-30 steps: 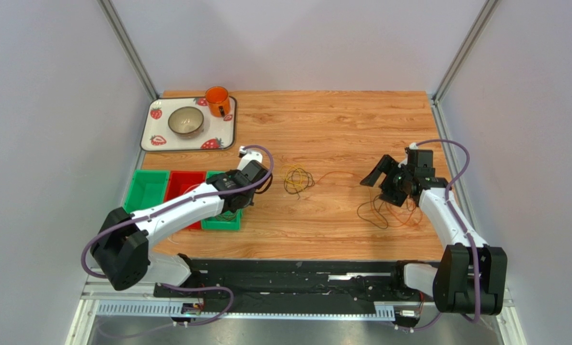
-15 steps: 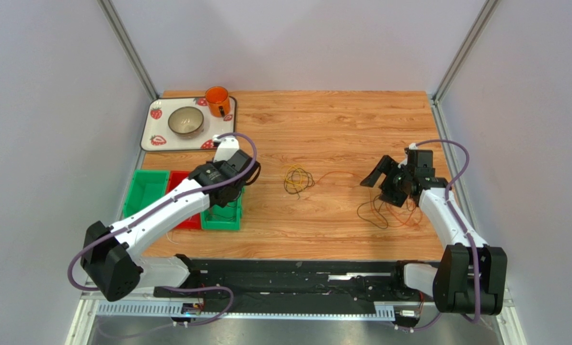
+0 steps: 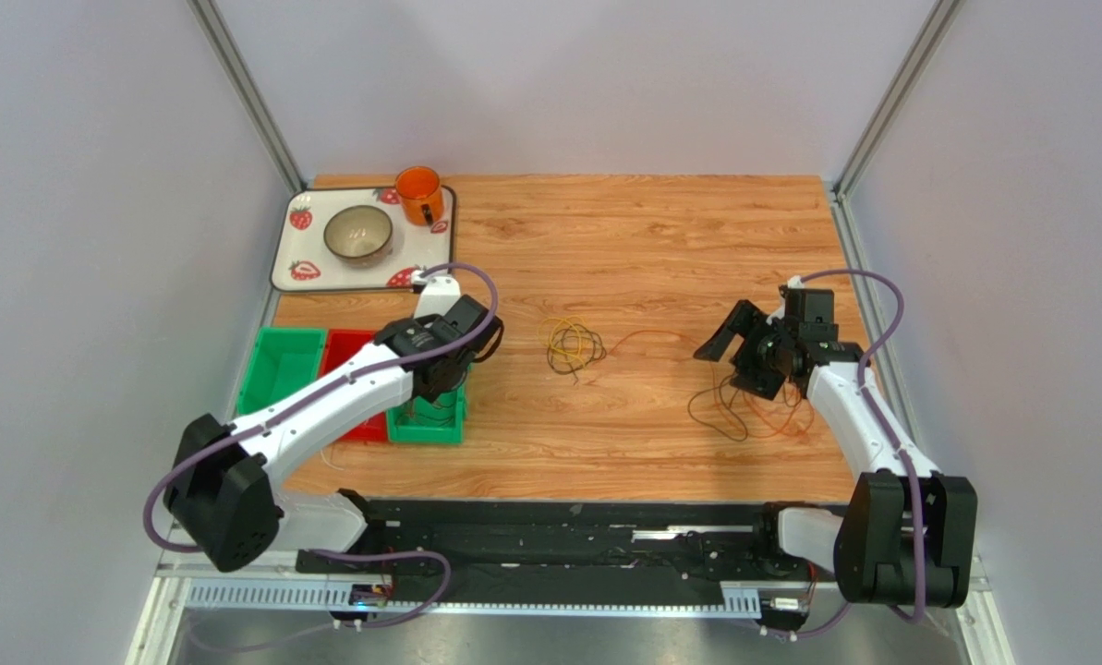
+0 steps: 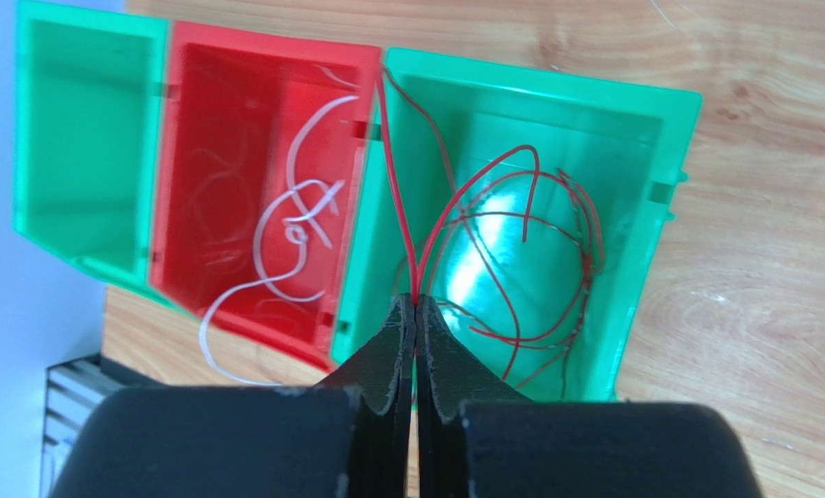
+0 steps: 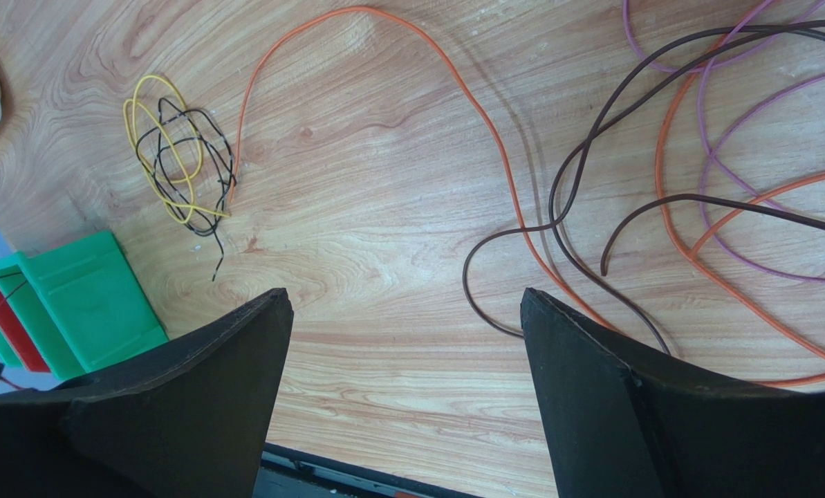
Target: Untangle the cables
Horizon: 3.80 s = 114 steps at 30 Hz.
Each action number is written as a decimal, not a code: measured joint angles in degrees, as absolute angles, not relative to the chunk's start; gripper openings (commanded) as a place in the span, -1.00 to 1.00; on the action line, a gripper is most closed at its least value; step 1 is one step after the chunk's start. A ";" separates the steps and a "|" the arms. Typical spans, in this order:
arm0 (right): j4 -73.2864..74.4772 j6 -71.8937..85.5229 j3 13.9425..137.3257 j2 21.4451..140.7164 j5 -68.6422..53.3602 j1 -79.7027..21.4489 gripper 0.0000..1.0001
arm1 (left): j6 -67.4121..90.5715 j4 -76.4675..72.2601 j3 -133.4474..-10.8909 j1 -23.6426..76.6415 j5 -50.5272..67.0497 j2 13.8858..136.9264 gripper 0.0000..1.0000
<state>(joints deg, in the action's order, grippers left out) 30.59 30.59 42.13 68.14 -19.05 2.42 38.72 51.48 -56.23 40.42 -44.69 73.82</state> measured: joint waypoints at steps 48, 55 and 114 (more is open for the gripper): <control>34.09 31.03 44.38 66.02 -18.28 1.10 0.71 | 29.54 28.27 -53.91 43.11 -11.70 80.75 -0.17; 34.11 31.07 45.01 66.57 -17.21 -0.95 0.70 | 27.75 29.54 -53.58 43.09 -15.79 80.44 -0.15; 42.81 23.16 85.95 87.53 -2.61 -30.98 -1.00 | 26.57 23.31 -48.47 56.12 -19.40 63.66 0.01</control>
